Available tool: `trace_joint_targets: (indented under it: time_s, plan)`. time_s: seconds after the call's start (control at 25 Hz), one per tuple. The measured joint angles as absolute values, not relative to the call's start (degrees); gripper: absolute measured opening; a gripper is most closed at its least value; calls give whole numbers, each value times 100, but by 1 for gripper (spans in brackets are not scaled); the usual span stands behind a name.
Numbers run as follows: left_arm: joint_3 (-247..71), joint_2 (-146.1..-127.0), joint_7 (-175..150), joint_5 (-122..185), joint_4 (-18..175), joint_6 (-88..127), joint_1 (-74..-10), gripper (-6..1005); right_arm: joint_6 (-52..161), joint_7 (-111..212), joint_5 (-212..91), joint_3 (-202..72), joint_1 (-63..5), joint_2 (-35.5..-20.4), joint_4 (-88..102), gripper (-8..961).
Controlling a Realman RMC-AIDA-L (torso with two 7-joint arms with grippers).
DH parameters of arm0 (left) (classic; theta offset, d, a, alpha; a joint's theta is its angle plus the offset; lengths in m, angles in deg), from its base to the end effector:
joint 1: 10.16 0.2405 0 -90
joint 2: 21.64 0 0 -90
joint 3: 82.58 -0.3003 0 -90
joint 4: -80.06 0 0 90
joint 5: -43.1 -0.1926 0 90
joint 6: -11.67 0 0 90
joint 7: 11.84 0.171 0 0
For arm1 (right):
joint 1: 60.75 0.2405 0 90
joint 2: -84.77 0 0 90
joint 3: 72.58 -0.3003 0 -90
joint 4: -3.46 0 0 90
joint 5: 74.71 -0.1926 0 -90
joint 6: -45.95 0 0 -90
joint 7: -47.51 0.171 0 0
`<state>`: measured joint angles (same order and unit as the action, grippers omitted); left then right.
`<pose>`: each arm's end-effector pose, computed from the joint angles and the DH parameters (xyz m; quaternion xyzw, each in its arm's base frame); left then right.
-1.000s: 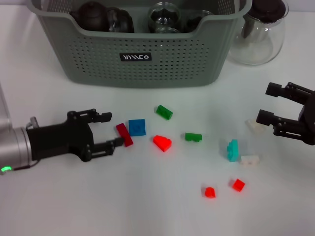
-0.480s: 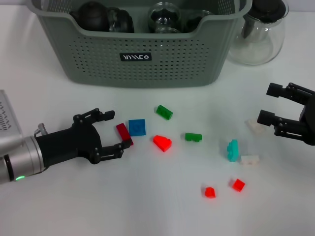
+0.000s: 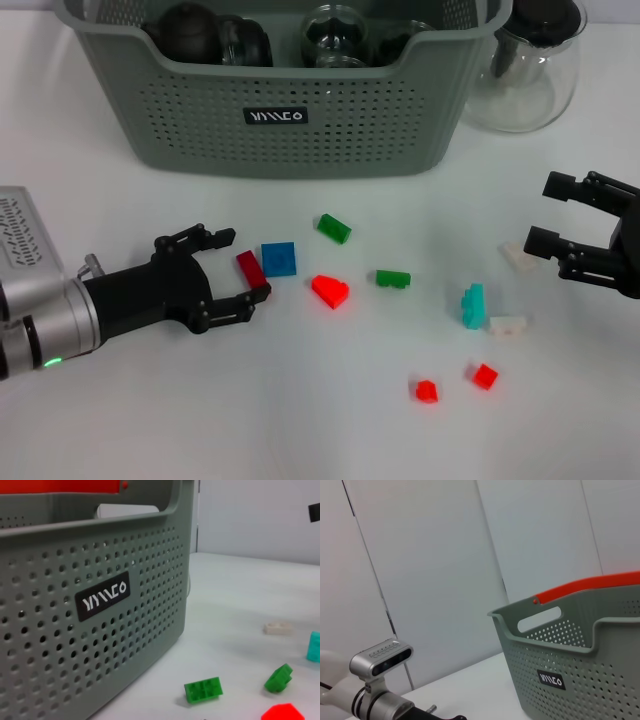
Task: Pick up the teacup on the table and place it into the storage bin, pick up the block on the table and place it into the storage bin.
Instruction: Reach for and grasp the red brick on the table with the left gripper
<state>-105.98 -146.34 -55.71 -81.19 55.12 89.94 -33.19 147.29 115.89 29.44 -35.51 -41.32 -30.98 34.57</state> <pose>-0.3382 0.2862 -0.1078 -0.9400 -0.1533 -0.1872 0.2405 0.3113 0.2774 -0.0128 -0.9023 0.2111 0.3465 0.1458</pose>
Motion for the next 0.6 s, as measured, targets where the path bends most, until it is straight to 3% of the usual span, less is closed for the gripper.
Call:
trace_joint_targets:
  time_s: [0.6]
  plan:
    - [-10587,-14634,-5242,-8116,5710,8801,-3325,841,14729,11589,2944,-3525,-4143,-3098,3457,867]
